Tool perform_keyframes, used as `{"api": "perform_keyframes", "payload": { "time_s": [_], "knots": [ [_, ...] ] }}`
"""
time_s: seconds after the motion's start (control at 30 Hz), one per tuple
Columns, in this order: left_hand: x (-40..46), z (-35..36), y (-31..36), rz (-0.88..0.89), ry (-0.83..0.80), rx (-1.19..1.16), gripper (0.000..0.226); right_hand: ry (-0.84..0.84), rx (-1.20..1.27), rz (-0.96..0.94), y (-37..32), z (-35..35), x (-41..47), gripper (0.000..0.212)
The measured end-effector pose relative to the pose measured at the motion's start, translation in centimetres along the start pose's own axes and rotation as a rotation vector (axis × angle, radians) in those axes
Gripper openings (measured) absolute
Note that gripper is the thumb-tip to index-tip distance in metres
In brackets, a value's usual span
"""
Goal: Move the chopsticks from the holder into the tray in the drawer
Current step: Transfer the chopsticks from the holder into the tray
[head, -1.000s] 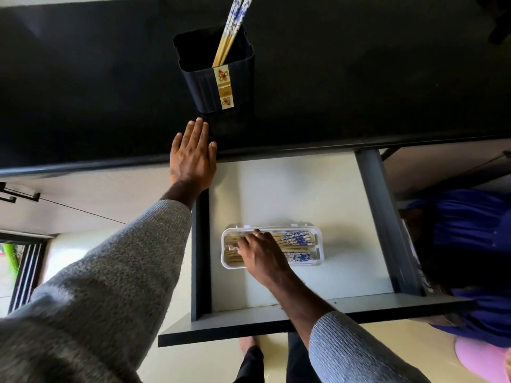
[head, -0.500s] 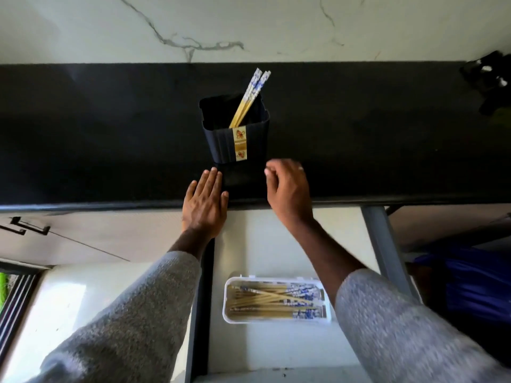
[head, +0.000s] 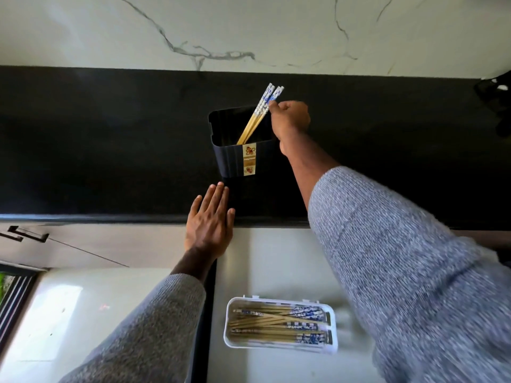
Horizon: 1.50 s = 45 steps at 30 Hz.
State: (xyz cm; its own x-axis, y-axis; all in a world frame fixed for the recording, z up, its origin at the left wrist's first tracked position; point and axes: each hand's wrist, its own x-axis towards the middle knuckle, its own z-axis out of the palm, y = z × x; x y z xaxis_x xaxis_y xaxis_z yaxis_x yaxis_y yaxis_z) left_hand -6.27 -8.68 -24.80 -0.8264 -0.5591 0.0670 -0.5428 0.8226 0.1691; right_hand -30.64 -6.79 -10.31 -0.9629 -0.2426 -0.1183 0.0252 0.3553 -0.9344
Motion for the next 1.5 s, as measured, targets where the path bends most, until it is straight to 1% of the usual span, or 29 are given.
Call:
{"api": "perform_keyframes", "payload": {
  "time_s": [0.03,0.07,0.17,0.27,0.47,0.53,0.63,0.73,0.8,0.87,0.97,1.07,1.17,1.27,1.4,1.5],
  "knots": [
    [0.0,0.0,0.0,0.000,0.003,-0.004,0.067,-0.028,0.009,0.017,0.0,0.2,0.2,0.024],
    [0.0,-0.1,0.0,-0.001,0.002,-0.004,0.067,-0.046,0.028,0.032,-0.1,0.4,0.4,0.025],
    [0.1,-0.1,0.1,-0.001,-0.001,-0.001,0.068,-0.067,0.076,0.064,-0.3,0.6,0.8,0.015],
    [0.0,-0.1,0.2,-0.007,0.004,-0.009,0.067,-0.072,0.075,0.072,-0.3,0.8,1.2,0.014],
    [-0.1,-0.3,0.1,-0.003,-0.004,-0.009,0.067,-0.063,0.051,0.050,-0.8,0.9,1.5,0.027],
    [-0.1,-0.3,0.3,-0.011,0.001,-0.007,0.066,-0.067,0.050,0.060,-0.9,0.8,1.6,0.025],
    [-0.2,-0.5,0.4,-0.011,-0.007,-0.002,0.066,-0.085,0.069,0.099,-1.3,0.3,1.6,0.011],
    [-0.2,-0.5,0.3,-0.005,-0.012,0.001,0.065,-0.139,0.080,0.138,-1.7,0.0,1.4,0.019],
    [-0.2,-0.4,0.2,-0.008,-0.012,0.007,0.065,-0.160,0.073,0.124,-1.9,0.0,1.4,0.018],
    [-0.1,-0.3,0.2,-0.007,-0.013,0.008,0.065,-0.161,0.076,0.103,-1.9,0.0,1.6,0.012],
    [-0.1,-0.4,0.2,-0.003,-0.014,0.002,0.067,-0.162,0.093,0.083,-2.0,-0.4,1.5,0.019],
    [-0.2,-0.6,0.3,0.001,-0.017,0.000,0.068,-0.134,0.123,0.047,-2.3,-1.2,1.4,0.016],
    [-0.2,-0.5,0.2,0.003,-0.012,0.004,0.068,-0.089,0.237,0.020,-2.5,-2.3,1.2,0.019],
    [-0.2,-0.4,0.1,0.009,-0.003,0.001,0.066,-0.007,0.411,0.021,-1.8,-4.0,0.6,0.014],
    [-0.1,-0.5,0.1,0.006,-0.003,0.004,0.066,0.118,0.597,0.088,0.1,-6.6,-0.8,0.012],
    [-0.1,-0.4,0.0,0.001,-0.012,0.012,0.066,0.136,0.777,0.168,1.4,-8.9,-2.4,0.014]
  ]
}}
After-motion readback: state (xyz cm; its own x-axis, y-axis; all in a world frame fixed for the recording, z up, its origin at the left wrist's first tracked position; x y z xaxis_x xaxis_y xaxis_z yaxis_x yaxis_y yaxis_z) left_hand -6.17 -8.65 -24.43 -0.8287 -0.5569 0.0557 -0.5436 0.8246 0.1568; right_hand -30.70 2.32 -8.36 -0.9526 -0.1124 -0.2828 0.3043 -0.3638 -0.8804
